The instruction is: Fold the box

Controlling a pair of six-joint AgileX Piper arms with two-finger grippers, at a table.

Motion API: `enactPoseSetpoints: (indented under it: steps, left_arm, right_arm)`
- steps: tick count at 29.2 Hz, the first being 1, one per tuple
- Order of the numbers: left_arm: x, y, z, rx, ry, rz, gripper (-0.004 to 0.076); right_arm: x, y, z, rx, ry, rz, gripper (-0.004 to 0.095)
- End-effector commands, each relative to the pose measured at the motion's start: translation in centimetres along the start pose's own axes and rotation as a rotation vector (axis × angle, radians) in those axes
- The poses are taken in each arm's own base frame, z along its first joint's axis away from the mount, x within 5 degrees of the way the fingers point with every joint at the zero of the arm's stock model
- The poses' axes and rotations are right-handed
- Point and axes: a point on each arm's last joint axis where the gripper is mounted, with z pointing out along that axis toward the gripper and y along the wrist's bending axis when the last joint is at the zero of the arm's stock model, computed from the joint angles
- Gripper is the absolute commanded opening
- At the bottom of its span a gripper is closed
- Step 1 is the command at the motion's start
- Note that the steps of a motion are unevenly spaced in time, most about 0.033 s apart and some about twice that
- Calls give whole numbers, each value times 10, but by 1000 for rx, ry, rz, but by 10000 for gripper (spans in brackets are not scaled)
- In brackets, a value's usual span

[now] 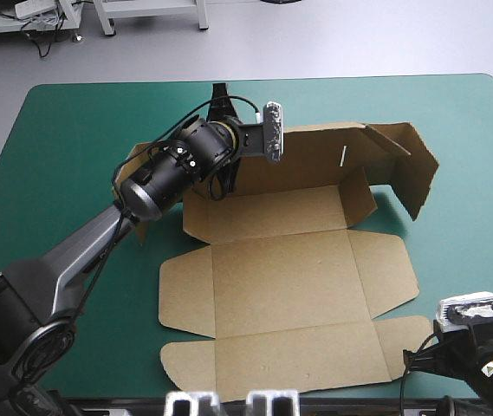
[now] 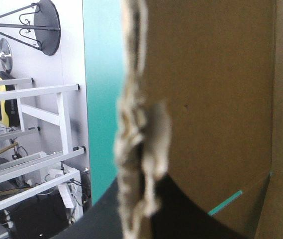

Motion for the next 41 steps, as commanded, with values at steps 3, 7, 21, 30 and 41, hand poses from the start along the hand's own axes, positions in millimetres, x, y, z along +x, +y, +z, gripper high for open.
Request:
enactPoseSetpoints:
  steps: [3, 7, 21, 30, 41]
  left_arm:
    - [5, 8, -27, -167, -77, 42, -10]
    - [7, -1, -22, -195, -104, 32, -10]
    - [-9, -45, -14, -271, -149, 99, -10]
    - [-11, -46, -13, -279, -179, 55, -10]
    - [-13, -46, -14, -281, -204, 40, -10]
  right_arm:
    - [-12, 2, -7, -15, -70, 20, -19]
    - [-26, 5, -24, -23, -138, 14, -19]
    - [-127, 4, -96, -73, -319, 21, -19]
    - [-224, -29, -75, -98, -294, 27, -19]
    - [-319, -78, 42, -293, -153, 92, -19]
